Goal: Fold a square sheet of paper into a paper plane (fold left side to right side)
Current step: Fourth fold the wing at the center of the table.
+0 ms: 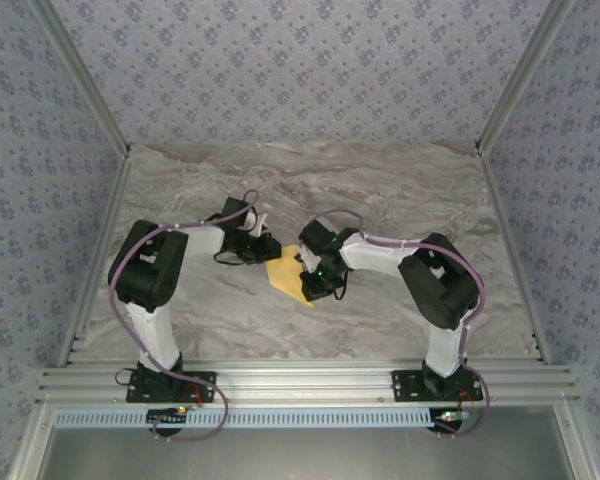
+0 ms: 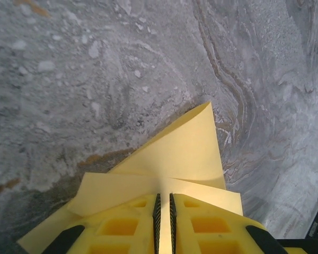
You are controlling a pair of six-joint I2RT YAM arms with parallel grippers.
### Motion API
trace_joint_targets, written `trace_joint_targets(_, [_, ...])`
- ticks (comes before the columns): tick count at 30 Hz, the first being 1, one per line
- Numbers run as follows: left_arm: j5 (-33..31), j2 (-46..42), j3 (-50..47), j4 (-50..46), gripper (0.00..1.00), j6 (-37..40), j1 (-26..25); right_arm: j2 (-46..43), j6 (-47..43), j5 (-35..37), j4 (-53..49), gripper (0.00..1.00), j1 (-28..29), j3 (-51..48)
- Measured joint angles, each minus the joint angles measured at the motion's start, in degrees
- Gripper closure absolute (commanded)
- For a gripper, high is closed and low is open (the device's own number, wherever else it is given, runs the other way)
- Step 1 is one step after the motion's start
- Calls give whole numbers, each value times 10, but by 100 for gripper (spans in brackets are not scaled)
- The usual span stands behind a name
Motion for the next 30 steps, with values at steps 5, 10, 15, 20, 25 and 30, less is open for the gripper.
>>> trace_joint_targets(5, [-24, 14, 39, -30, 83, 20, 40, 0, 0, 0, 0, 100, 0, -1])
trace_joint_targets(10, [-42, 7, 50, -44, 83, 29, 68, 0, 0, 0, 0, 100, 0, -1])
trace_joint_targets(15, [-35, -65, 9, -44, 83, 26, 47, 0, 0, 0, 0, 100, 0, 1])
trace_joint_targets(20, [-12, -111, -18, -36, 83, 15, -9, 2, 0, 0, -2, 100, 0, 3])
trace_joint_targets(25, [-4, -100, -25, -22, 83, 6, -59, 2, 0, 0, -2, 100, 0, 4])
trace_joint_targets(30, [-1, -50, -24, -11, 83, 2, -62, 2, 0, -1, -2, 100, 0, 4])
